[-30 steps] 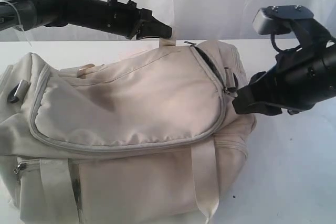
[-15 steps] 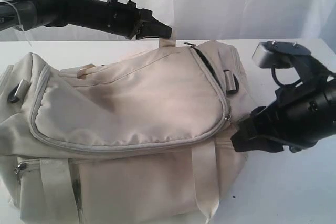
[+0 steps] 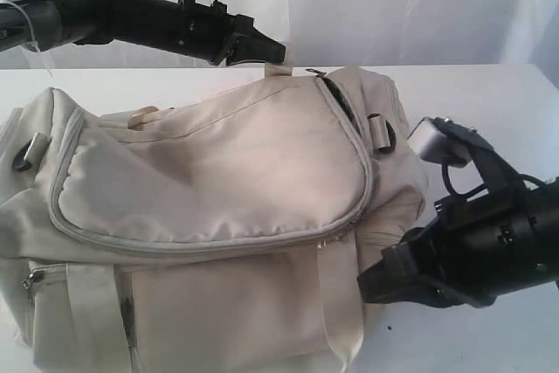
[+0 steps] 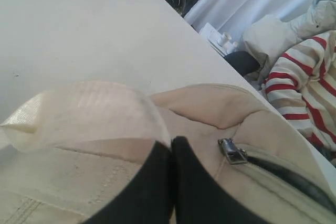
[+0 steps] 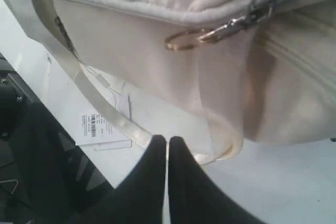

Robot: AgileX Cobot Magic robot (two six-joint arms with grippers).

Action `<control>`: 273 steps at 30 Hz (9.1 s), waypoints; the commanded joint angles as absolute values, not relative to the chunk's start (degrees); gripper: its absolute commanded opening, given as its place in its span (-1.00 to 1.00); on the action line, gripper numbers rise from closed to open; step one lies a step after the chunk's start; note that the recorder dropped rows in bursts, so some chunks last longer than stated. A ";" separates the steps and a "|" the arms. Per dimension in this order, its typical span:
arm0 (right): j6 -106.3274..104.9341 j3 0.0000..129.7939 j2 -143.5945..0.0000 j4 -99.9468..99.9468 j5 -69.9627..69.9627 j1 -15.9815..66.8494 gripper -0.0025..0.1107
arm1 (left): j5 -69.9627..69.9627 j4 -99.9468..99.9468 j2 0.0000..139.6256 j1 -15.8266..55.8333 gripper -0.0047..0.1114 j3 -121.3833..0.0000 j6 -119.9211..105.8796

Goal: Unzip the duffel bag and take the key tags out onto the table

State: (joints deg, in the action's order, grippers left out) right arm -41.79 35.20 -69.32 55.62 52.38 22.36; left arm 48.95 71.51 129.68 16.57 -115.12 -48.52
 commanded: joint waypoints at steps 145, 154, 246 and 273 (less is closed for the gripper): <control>-15.40 72.49 -95.56 37.53 62.14 22.18 -0.34 | -20.28 31.20 94.70 68.04 -0.92 -50.77 -12.16; -15.40 72.49 -95.56 37.53 62.28 22.18 -0.34 | -18.35 31.20 93.45 68.04 -0.63 -50.77 -16.68; -15.40 72.49 -95.56 37.19 62.69 22.18 -0.92 | -17.53 77.17 91.84 68.04 -0.92 -56.75 -65.73; -15.14 72.49 -95.56 34.88 61.72 22.18 -0.96 | -35.07 99.95 86.30 68.04 -0.92 -52.92 -95.60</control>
State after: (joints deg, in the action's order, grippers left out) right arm -14.66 72.71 -95.53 35.62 61.56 22.36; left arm -34.80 98.69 88.20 67.85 -54.74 -96.15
